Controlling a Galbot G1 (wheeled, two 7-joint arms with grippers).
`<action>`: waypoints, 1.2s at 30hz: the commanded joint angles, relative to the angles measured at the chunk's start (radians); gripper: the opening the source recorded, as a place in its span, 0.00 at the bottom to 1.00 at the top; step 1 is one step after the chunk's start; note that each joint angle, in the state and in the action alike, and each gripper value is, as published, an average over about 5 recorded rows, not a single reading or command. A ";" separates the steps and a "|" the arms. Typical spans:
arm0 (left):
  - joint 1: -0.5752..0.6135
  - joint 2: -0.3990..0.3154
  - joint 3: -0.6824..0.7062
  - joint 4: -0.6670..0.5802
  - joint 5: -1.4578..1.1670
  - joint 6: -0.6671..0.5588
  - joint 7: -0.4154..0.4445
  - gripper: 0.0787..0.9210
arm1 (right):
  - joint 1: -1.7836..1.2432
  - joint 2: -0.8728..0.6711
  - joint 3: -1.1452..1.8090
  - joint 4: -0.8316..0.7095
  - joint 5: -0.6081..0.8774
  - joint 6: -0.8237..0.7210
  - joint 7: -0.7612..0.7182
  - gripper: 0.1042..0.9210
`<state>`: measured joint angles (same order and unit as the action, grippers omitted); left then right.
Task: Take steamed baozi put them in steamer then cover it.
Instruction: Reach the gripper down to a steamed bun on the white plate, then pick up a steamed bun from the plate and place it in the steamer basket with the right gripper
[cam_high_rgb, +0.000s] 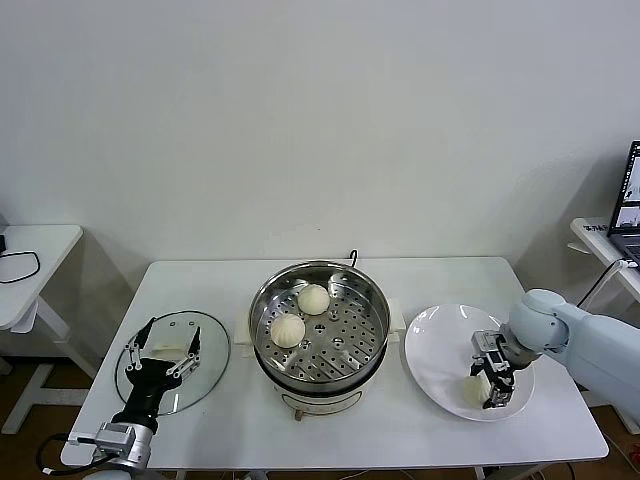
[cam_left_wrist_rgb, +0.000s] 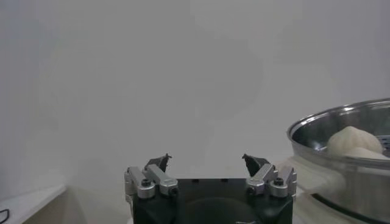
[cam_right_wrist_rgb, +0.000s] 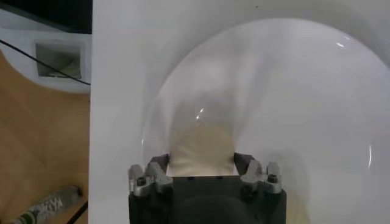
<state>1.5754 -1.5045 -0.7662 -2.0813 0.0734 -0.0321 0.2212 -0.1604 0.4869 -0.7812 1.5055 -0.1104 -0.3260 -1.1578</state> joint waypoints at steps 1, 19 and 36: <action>0.000 0.001 0.001 -0.006 0.001 0.001 0.000 0.88 | -0.010 -0.001 0.016 0.001 0.001 0.004 0.002 0.71; 0.000 0.010 0.022 0.003 0.019 0.002 -0.003 0.88 | 0.778 0.042 -0.360 0.100 0.179 0.139 -0.076 0.70; 0.000 0.009 0.007 -0.002 0.016 0.006 -0.003 0.88 | 0.987 0.391 -0.548 0.186 0.040 0.600 -0.022 0.68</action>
<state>1.5744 -1.4958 -0.7567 -2.0925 0.0889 -0.0256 0.2166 0.6704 0.6916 -1.2220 1.6551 -0.0082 0.0435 -1.2119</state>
